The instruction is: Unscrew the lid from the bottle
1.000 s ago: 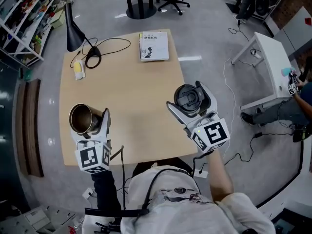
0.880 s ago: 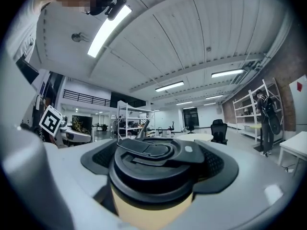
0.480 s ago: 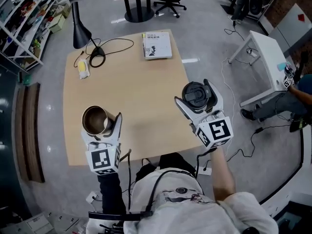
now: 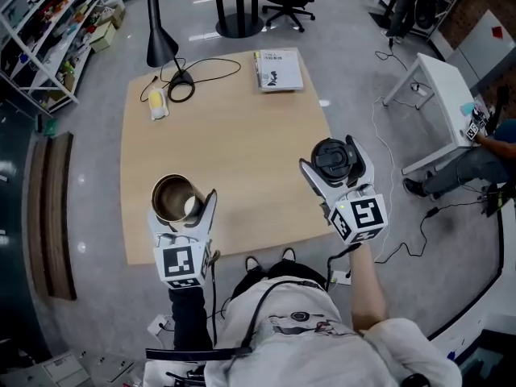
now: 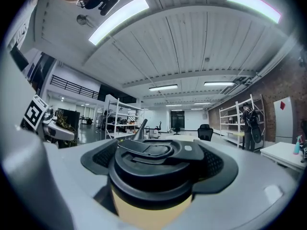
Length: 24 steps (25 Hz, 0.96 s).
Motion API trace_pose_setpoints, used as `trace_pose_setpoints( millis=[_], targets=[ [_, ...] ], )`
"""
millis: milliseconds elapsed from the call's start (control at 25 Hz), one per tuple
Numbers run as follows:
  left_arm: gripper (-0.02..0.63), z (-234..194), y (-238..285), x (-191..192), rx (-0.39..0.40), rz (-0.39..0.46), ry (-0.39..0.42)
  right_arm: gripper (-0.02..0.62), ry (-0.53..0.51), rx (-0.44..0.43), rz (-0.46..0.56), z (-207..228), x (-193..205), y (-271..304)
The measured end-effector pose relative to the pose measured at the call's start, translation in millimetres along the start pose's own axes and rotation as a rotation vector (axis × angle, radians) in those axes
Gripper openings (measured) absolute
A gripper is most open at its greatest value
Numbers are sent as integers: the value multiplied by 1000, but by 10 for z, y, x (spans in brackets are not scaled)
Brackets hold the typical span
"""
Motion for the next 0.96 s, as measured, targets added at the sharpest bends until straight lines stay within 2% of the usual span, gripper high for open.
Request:
trace_pose_setpoints(
  millis=[480, 960],
  targets=[
    [437, 149, 49, -264, -20, 49, 4, 495, -40, -32, 42, 90, -144, -50],
    [437, 372, 268, -379, 16, 56, 25, 495, -50, -41, 45, 306, -100, -79]
  ],
)
Point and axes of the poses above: the fingertips, and each gripper's own axes: y forward along the fingers, z to its right, x out of its underside, the point moved 8 cm from there along -y, backward along the fingers, and after that the axes turned 8 degrees about -z, right-handed, at the moved point
